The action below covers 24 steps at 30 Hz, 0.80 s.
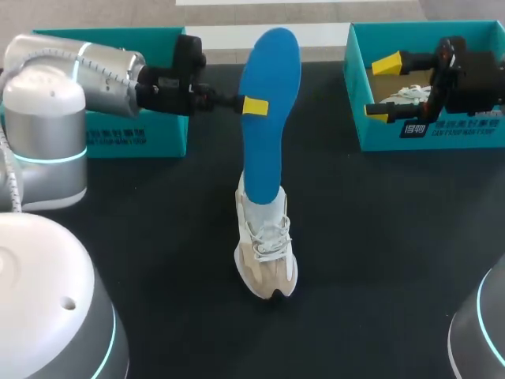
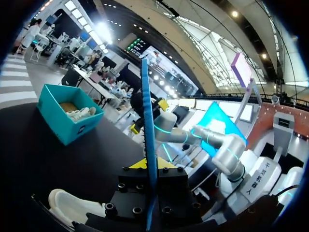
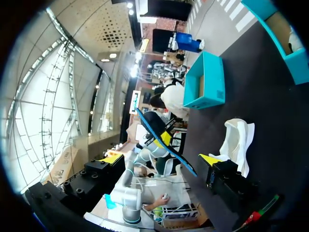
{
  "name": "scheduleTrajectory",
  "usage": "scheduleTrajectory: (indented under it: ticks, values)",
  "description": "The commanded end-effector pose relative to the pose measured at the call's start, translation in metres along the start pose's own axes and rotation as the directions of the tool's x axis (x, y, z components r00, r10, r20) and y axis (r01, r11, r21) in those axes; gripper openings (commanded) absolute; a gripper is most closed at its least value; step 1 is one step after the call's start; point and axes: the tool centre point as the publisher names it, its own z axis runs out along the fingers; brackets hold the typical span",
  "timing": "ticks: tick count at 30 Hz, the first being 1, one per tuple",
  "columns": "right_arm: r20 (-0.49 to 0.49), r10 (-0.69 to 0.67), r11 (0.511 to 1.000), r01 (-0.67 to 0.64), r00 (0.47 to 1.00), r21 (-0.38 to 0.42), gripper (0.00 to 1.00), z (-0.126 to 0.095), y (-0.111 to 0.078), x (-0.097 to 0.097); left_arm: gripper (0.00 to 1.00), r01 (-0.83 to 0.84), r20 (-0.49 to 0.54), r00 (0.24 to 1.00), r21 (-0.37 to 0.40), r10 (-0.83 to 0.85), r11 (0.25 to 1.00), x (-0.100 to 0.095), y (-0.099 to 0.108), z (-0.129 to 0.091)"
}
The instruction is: Take the shoe out of the shoebox, open the shoe tongue, remove and reinsert the insole, then place the shoe into the shoebox
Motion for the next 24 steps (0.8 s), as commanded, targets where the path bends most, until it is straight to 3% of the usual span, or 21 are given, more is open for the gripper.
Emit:
scheduleTrajectory:
  ticks: [1, 6, 11, 20, 24]
  values:
    - [0.000, 0.000, 1.000, 0.000, 1.000, -0.001, 1.00, 0.001, 0.001, 0.000, 0.00, 0.224, -0.127, 0.969, 0.075, -0.214, 0.972, -0.017, 0.004, 0.003]
    - [0.000, 0.000, 1.000, 0.000, 1.000, -0.001, 1.00, 0.001, 0.001, 0.000, 0.00, 0.405, -0.133, 0.911, 0.099, -0.391, 0.909, -0.024, 0.007, 0.005]
    - [0.000, 0.000, 1.000, 0.000, 1.000, -0.001, 1.00, 0.001, 0.001, 0.000, 0.00, 0.588, -0.120, 0.804, 0.018, -0.582, 0.809, -0.028, 0.011, 0.007]
    - [0.000, 0.000, 1.000, 0.000, 1.000, -0.001, 1.00, 0.001, 0.001, 0.000, 0.00, 0.657, -0.085, 0.751, -0.004, -0.655, 0.754, -0.031, 0.010, 0.009]
    - [0.139, -0.102, 0.994, 0.105, 0.985, -0.019, 1.00, 0.009, -0.009, 0.003, 0.00, 0.669, -0.088, 0.740, 0.002, -0.667, 0.743, -0.034, 0.010, 0.008]
